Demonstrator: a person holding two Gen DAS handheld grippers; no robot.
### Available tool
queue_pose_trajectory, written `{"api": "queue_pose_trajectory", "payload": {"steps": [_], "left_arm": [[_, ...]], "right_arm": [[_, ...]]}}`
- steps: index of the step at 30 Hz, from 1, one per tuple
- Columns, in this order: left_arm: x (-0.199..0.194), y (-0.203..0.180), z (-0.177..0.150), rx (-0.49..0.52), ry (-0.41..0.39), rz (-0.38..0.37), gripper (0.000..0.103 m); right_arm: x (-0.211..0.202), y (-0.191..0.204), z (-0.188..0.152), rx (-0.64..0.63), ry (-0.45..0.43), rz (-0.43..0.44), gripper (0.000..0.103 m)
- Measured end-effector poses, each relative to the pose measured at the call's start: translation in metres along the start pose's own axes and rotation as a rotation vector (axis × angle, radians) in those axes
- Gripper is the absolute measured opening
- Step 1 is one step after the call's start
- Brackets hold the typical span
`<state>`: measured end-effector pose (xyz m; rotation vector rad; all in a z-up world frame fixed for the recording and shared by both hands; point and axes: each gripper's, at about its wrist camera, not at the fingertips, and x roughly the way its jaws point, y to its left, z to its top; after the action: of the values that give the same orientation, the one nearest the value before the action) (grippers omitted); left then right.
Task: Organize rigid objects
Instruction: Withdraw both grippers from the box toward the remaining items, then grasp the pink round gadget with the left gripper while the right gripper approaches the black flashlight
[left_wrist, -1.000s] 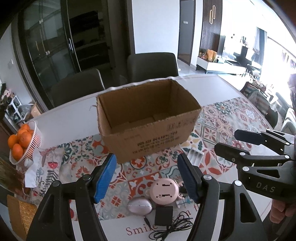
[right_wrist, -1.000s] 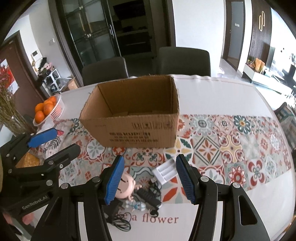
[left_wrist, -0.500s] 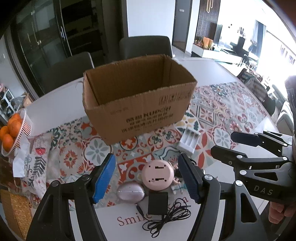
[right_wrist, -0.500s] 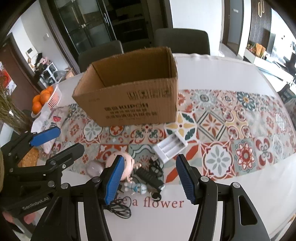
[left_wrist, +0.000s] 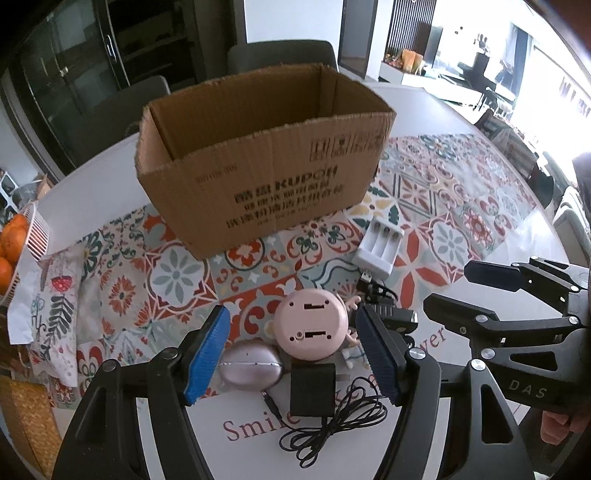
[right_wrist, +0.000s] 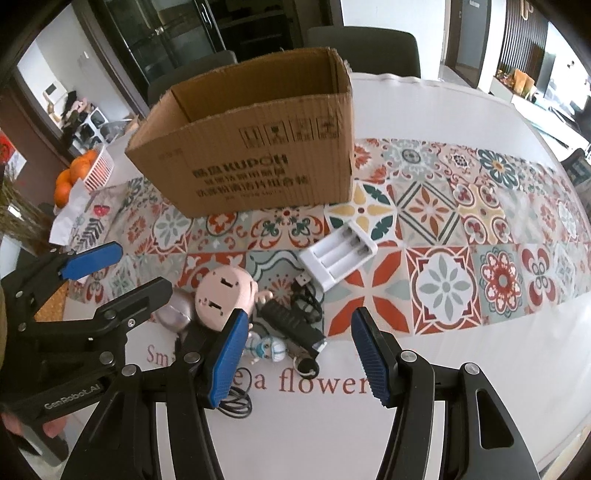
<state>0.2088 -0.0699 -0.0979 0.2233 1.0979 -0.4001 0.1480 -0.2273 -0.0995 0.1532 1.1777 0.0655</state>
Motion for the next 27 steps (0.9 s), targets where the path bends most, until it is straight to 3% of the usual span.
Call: {"api": "queue_pose_trajectory", "payload": {"steps": [14,27], "left_arm": [[0.035,-0.007,-0.007,0.03,0.09,0.001,0.07],[0.059,-0.016,-0.005,0.114,0.148,0.024,0.07]], "right_arm": [[0.032,-0.006,-0.014,-0.003,0.095,0.018,0.059],[0.056,-0.01,-0.018,-0.046,0.127,0.069,0.059]]}}
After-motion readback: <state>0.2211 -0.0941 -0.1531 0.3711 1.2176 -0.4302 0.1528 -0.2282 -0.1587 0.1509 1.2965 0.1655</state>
